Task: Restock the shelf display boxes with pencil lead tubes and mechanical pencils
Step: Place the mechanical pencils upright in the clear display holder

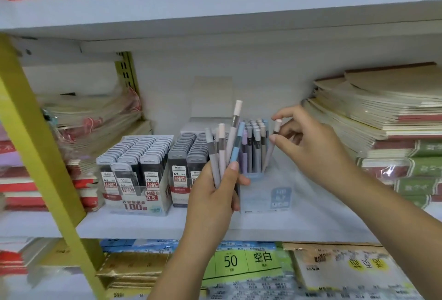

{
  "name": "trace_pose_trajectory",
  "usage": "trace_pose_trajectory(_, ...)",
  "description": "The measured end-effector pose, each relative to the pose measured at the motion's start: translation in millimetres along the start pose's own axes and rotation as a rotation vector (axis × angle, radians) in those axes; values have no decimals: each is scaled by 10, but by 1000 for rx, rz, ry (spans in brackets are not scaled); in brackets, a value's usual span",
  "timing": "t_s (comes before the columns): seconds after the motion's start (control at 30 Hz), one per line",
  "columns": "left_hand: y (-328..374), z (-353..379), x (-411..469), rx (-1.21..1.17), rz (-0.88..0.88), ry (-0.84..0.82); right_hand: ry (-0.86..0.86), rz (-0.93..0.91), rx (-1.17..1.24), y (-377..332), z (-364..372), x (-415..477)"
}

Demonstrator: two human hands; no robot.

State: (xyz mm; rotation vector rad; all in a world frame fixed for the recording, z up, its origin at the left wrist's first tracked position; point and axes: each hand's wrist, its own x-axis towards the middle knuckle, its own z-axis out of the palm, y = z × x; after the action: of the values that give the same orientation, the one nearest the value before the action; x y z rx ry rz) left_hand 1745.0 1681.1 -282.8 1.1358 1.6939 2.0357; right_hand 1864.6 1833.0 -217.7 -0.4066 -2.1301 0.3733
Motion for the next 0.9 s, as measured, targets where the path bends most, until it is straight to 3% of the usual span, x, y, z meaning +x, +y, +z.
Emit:
trace_pose_trajectory(0.27,-17,-22,-5,5,-10,-27,17,-20,-152,-46,31,82)
trace_pose_trajectory(0.53,2,-24,-51,-41,-77,-37,-81,-70,-349,-36,104,46)
trace_pose_trajectory(0.67,20,-83,-61,-97,-153,-68,-2,-66,-379,-61,82,54)
trace_pose_trajectory(0.77,58,-115,-52,-129,-163,-111,76,41,-70,-241,65,25)
trace_pose_trajectory(0.9,98,-103,-72,-143,-166,-185,-133,245,455,-474,73,84)
